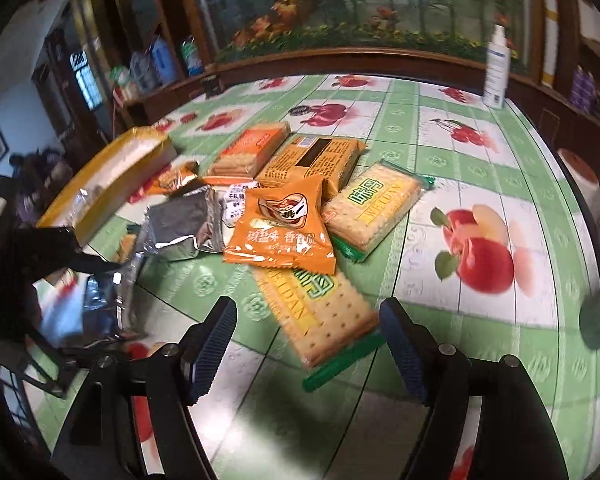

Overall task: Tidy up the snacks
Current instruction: 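Grasp a silver foil packet with the left gripper while the right grasps the WEIDAN cracker pack, then carry the silver packet and cracker pack over the yellow tray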

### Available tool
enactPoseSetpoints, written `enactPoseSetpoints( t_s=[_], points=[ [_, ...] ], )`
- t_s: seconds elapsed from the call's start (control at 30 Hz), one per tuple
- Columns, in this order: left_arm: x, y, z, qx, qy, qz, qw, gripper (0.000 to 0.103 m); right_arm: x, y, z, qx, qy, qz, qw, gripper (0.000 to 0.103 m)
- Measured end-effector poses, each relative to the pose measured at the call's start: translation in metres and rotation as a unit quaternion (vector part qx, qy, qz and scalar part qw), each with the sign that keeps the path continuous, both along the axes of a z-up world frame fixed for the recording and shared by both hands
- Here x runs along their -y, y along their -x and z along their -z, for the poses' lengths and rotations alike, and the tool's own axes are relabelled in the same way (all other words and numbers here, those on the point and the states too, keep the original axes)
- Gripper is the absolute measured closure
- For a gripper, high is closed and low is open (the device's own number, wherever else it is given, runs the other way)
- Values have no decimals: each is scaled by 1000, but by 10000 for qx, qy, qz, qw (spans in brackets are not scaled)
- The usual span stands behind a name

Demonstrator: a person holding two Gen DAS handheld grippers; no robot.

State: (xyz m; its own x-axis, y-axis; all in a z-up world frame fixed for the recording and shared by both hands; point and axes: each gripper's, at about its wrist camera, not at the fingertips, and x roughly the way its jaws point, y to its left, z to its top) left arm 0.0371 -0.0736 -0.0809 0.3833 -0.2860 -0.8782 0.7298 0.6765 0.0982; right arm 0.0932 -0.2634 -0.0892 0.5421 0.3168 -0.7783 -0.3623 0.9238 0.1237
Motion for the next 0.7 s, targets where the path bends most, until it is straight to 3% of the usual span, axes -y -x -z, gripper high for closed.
enactPoseSetpoints(
  t_s=[0.07, 0.17, 0.23, 0.37, 0.53, 0.7],
  points=[
    [0, -1, -1, 31, 20, -184, 9998, 27, -4, -9, 6, -130, 101, -134, 9998, 27],
    [-1, -2, -1, 129, 34, -460, 9989, 40, -10, -13, 16, -265, 237, -162, 9992, 30],
    [-3, -2, 0, 148, 52, -575, 9982, 46, -13, -9, 15, -210, 293, -175, 9992, 42],
    [-6, 6, 1, 253, 58, -702, 9972, 47, -15, 3, 13, -186, 127, -181, 9996, 55],
    [-9, 20, -10, 383, 258, -828, 9955, 47, -10, 21, 7, -144, -278, -52, 9995, 55],
    [-28, 23, -29, 426, 569, -1479, 9864, 46, -9, 41, -13, 51, -701, -6, 9975, 55]
  ],
)
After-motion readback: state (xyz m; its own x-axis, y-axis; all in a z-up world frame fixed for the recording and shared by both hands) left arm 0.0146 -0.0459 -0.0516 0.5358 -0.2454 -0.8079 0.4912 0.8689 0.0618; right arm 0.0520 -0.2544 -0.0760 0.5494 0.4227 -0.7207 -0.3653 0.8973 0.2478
